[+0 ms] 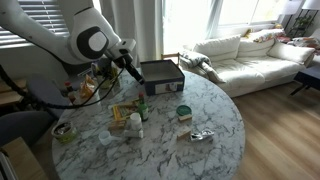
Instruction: Move the clear cup backwards and put the orange packet in the cup, put the green sauce bottle on the table then put the clear cup in the clear container
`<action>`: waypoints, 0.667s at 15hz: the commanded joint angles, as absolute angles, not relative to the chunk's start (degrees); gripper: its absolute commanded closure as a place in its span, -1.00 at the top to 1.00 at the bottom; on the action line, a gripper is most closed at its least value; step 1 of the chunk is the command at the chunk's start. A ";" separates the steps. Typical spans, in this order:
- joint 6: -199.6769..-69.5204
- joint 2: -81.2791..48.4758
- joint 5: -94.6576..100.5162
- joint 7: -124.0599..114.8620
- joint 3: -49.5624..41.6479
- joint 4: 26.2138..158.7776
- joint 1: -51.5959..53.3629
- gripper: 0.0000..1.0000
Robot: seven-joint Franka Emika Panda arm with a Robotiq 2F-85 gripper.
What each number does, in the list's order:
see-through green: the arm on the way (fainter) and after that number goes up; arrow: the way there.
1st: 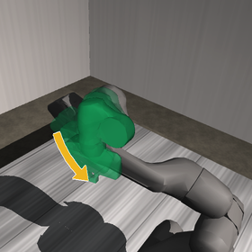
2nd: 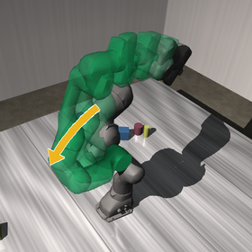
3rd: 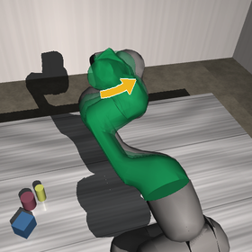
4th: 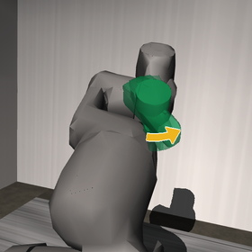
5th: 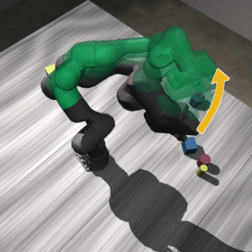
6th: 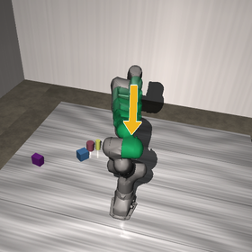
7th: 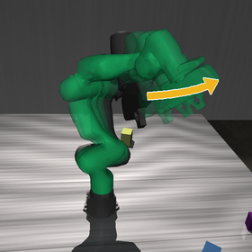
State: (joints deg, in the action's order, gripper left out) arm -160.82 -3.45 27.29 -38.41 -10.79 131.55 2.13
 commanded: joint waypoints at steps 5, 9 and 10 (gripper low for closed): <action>-143.71 9.52 -0.16 -13.85 -1.14 135.84 2.80 1.00; -139.54 15.18 -8.80 -0.50 -1.43 139.65 3.95 1.00; -138.21 16.72 -11.14 2.15 -1.70 141.70 4.45 1.00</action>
State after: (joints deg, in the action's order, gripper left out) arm -141.16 11.04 -4.55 -6.49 -0.80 135.52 3.17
